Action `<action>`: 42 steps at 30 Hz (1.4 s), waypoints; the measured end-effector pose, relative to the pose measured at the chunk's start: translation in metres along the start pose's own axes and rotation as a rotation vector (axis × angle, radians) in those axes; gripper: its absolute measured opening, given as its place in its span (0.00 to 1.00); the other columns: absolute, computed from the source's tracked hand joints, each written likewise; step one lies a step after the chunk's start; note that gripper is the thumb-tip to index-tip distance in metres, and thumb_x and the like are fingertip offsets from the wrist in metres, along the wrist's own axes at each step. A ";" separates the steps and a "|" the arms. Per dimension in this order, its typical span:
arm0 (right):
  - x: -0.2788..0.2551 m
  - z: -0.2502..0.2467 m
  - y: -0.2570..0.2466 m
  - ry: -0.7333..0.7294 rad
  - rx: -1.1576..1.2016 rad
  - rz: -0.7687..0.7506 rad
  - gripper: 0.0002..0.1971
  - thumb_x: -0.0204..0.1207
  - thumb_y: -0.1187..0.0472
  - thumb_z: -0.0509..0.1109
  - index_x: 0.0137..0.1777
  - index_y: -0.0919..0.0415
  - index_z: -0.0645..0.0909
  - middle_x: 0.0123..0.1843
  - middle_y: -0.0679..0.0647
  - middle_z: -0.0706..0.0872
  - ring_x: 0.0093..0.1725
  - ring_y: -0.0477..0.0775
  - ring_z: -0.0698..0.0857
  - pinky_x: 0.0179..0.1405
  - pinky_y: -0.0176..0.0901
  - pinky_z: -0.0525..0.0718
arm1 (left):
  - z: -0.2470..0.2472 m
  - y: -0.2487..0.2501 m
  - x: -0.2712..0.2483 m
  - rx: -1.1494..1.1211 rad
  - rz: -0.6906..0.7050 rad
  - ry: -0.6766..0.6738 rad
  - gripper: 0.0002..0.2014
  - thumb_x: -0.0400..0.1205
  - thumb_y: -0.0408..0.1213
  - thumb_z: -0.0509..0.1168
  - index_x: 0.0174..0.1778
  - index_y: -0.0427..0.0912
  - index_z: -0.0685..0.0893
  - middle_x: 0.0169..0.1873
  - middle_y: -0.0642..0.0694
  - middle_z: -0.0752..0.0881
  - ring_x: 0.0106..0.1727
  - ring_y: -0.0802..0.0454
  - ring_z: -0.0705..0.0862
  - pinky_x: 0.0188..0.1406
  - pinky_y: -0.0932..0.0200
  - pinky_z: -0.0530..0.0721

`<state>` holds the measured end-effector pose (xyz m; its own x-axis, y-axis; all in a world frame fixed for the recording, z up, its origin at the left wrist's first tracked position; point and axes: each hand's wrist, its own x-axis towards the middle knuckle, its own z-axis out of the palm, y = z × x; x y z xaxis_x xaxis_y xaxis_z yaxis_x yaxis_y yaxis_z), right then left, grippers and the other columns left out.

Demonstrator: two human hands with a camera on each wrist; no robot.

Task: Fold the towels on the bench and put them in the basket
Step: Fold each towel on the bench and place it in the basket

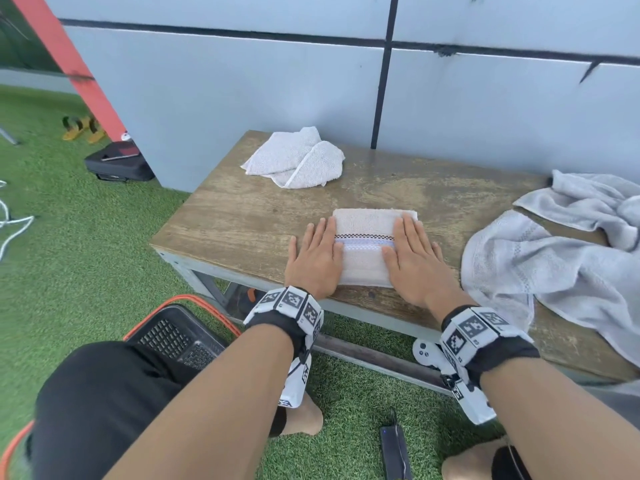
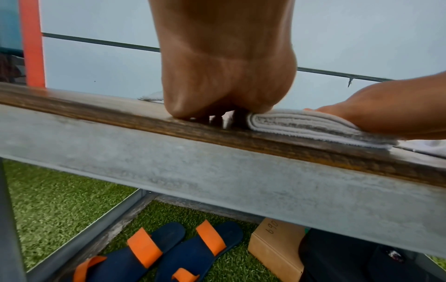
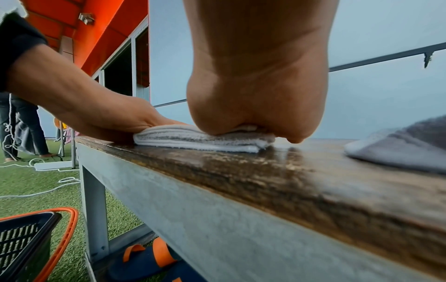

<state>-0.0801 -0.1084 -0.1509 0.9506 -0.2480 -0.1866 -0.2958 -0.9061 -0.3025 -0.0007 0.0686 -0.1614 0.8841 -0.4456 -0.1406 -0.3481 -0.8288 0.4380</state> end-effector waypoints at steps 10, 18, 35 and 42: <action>-0.022 0.006 0.000 0.004 0.069 0.034 0.33 0.90 0.42 0.40 0.89 0.53 0.32 0.88 0.49 0.28 0.89 0.60 0.38 0.87 0.56 0.42 | -0.002 -0.004 -0.023 0.003 -0.057 -0.010 0.28 0.91 0.56 0.38 0.89 0.57 0.47 0.89 0.54 0.40 0.88 0.53 0.35 0.86 0.40 0.32; -0.049 0.006 -0.009 0.038 0.295 0.250 0.44 0.85 0.37 0.57 0.88 0.65 0.45 0.88 0.59 0.27 0.88 0.70 0.49 0.85 0.65 0.56 | -0.009 0.015 -0.041 -0.133 -0.144 -0.029 0.21 0.90 0.46 0.49 0.81 0.53 0.68 0.89 0.47 0.49 0.89 0.42 0.40 0.84 0.28 0.38; -0.082 -0.035 -0.041 -0.007 0.692 0.254 0.24 0.75 0.64 0.64 0.71 0.62 0.65 0.54 0.54 0.83 0.54 0.53 0.85 0.54 0.57 0.88 | -0.065 0.039 -0.099 -0.948 -0.045 0.119 0.15 0.82 0.38 0.72 0.61 0.38 0.80 0.55 0.39 0.88 0.50 0.47 0.88 0.52 0.48 0.87; -0.068 -0.051 -0.086 0.088 0.839 0.213 0.19 0.78 0.71 0.61 0.68 0.66 0.63 0.53 0.55 0.78 0.46 0.46 0.81 0.29 0.37 0.79 | -0.101 0.016 -0.107 -1.087 -0.116 0.242 0.12 0.80 0.35 0.74 0.57 0.39 0.82 0.52 0.38 0.90 0.50 0.43 0.89 0.55 0.45 0.87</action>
<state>-0.1148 -0.0307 -0.0643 0.8605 -0.4410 -0.2552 -0.4072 -0.2941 -0.8647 -0.0691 0.1367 -0.0494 0.9720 -0.2097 -0.1062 0.0929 -0.0725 0.9930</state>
